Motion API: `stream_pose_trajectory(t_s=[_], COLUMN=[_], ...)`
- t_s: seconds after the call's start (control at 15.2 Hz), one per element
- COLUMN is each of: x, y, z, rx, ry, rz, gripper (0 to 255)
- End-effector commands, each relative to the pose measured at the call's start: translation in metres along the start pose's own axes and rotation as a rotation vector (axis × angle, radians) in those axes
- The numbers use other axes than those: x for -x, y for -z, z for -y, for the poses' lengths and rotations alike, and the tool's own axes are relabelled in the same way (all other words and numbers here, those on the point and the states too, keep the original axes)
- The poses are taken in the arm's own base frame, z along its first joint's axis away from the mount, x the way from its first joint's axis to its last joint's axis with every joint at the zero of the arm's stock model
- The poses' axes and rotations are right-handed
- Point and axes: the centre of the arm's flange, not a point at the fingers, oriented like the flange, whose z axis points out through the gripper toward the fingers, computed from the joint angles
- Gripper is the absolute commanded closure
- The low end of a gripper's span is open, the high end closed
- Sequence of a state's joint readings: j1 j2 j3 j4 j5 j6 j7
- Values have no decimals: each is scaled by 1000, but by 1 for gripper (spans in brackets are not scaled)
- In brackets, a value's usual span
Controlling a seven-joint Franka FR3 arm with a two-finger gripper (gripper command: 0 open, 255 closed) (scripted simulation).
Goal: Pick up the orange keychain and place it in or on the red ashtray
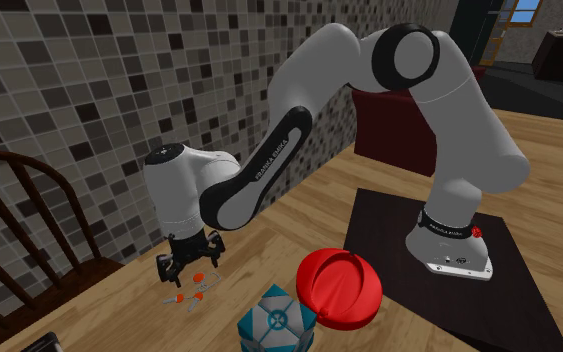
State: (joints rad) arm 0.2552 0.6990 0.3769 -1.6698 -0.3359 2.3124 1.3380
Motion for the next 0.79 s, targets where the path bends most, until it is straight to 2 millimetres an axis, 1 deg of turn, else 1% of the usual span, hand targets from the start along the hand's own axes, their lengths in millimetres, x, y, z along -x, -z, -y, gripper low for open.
stream_pose_trajectory(t_s=[0.0, 0.59, 0.73], x=[0, 0, 0], y=[0, 0, 11], z=[0, 0, 0], rx=[0, 0, 0], ry=[0, 0, 0], rz=[0, 0, 0], gripper=[255, 255, 255])
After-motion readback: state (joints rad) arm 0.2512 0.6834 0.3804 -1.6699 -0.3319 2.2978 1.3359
